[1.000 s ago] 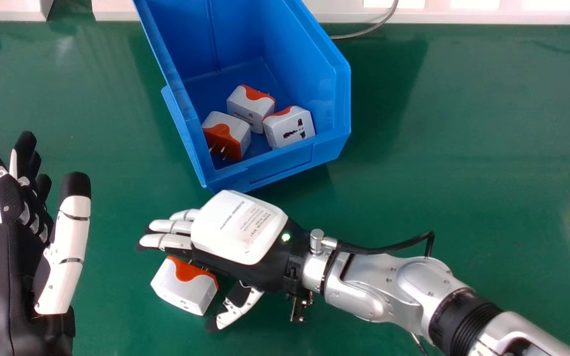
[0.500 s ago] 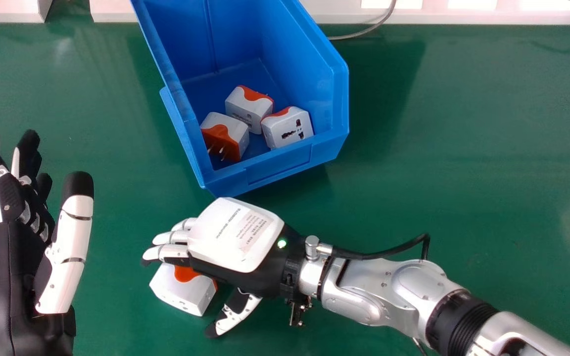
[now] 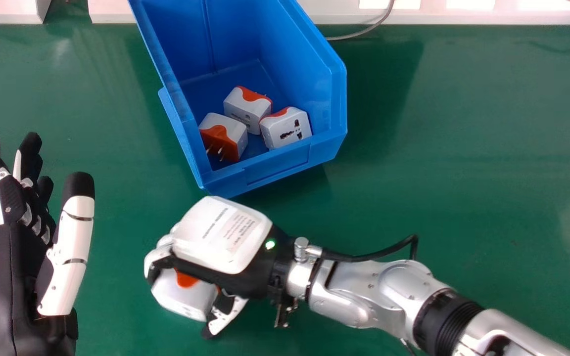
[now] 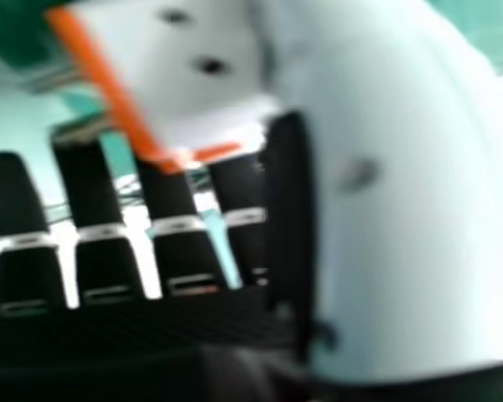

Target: Pick all objects and put in blue box

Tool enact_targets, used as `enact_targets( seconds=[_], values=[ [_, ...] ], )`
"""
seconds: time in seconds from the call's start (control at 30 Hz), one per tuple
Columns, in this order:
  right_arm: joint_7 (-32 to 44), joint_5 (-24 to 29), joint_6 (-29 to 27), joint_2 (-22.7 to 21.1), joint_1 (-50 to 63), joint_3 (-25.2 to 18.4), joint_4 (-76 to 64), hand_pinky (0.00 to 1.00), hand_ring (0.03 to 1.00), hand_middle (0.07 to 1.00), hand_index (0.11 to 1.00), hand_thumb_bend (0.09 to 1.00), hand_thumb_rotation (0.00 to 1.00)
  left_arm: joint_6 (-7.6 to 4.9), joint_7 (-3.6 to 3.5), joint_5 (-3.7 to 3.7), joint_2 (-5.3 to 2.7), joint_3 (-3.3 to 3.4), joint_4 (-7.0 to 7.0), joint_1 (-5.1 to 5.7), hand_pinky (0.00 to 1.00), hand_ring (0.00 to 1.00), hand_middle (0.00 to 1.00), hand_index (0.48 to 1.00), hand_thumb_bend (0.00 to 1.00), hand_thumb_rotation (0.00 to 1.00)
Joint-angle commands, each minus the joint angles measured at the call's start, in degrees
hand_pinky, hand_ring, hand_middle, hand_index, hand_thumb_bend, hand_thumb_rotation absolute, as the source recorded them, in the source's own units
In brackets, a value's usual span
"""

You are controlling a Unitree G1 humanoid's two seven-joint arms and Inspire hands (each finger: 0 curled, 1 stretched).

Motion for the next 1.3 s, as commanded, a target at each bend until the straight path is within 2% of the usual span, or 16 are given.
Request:
enact_targets(
  seconds=[0.0,0.1,0.2,0.33,0.47,0.7,0.77,0.87,1.0,1.1,1.17,1.27],
  values=[
    [1.5,0.9,0.8,0.5,-0.4,-0.7,1.5,0.32,0.416,0.495,0.508,0.516,0.0,-1.17,0.24,0.54,-0.04,-0.02,-1.81,0.47,1.0,1.0,0.98,0.97,0.51,0.66],
    [4.4,2.6,0.9,0.9,-0.6,-1.2,2.5,0.24,0.295,0.441,0.519,0.511,0.01,-1.2,0.19,0.35,-0.1,0.05,-1.72,0.51,1.0,1.0,0.98,0.968,0.5,0.66],
    [7.2,4.2,1.0,1.1,-0.4,-1.8,2.8,0.2,0.251,0.426,0.52,0.509,0.01,-0.74,0.03,0.14,-0.09,-0.06,-2.13,0.84,1.0,1.0,0.98,0.965,0.5,0.67],
    [10.1,5.9,2.0,1.0,0.1,-2.6,2.2,0.22,0.285,0.45,0.511,0.51,0.01,-0.44,-0.01,-0.14,0.0,0.03,-2.19,0.69,1.0,1.0,0.98,0.964,0.52,0.65],
    [9.5,6.2,1.8,0.7,0.3,-2.7,2.0,0.23,0.308,0.454,0.51,0.511,0.0,-0.58,-0.28,-0.41,0.29,0.19,-1.85,0.28,1.0,1.0,0.98,0.962,0.53,0.65],
    [10.4,8.8,2.4,-0.2,2.1,-4.9,-0.7,0.21,0.277,0.443,0.515,0.51,0.0,-0.25,-0.57,-0.36,0.77,0.31,-1.6,-0.46,1.0,1.0,0.98,0.97,0.52,0.66],
    [11.3,9.9,2.5,-0.8,3.4,-6.1,-2.9,0.2,0.268,0.439,0.515,0.51,0.0,0.1,-0.46,0.11,0.87,0.31,-1.77,-0.57,1.0,1.0,0.98,0.971,0.51,0.66],
    [16.3,12.8,3.4,-2.3,6.1,-8.6,-9.1,0.2,0.274,0.436,0.517,0.508,0.0,0.59,-0.17,0.86,0.91,0.28,-1.91,-0.93,1.0,1.0,0.98,0.974,0.47,0.66],
    [18.9,14.5,3.0,-5.4,10.7,-10.9,-19.4,0.18,0.235,0.423,0.519,0.507,0.0,1.2,-0.18,1.02,1.06,0.05,-2.03,-1.35,1.0,1.0,0.98,0.977,0.44,0.66],
    [21.5,15.1,3.8,-8.6,14.9,-12.7,-28.6,0.16,0.215,0.415,0.519,0.505,0.0,0.97,-0.23,1.4,1.28,0.28,-1.7,-1.65,1.0,1.0,0.99,0.981,0.44,0.67],
    [23.0,15.3,4.6,-10.6,17.6,-14.2,-34.5,0.16,0.213,0.412,0.517,0.503,0.0,1.05,-0.18,1.29,1.28,0.45,-1.42,-1.88,1.0,1.0,0.98,0.978,0.45,0.68],
    [23.5,16.3,4.4,-13.0,21.4,-16.6,-41.2,0.14,0.187,0.405,0.511,0.503,0.0,1.03,-0.36,0.69,1.46,0.74,-0.78,-2.38,1.0,1.0,0.98,0.978,0.44,0.67]
  ],
)
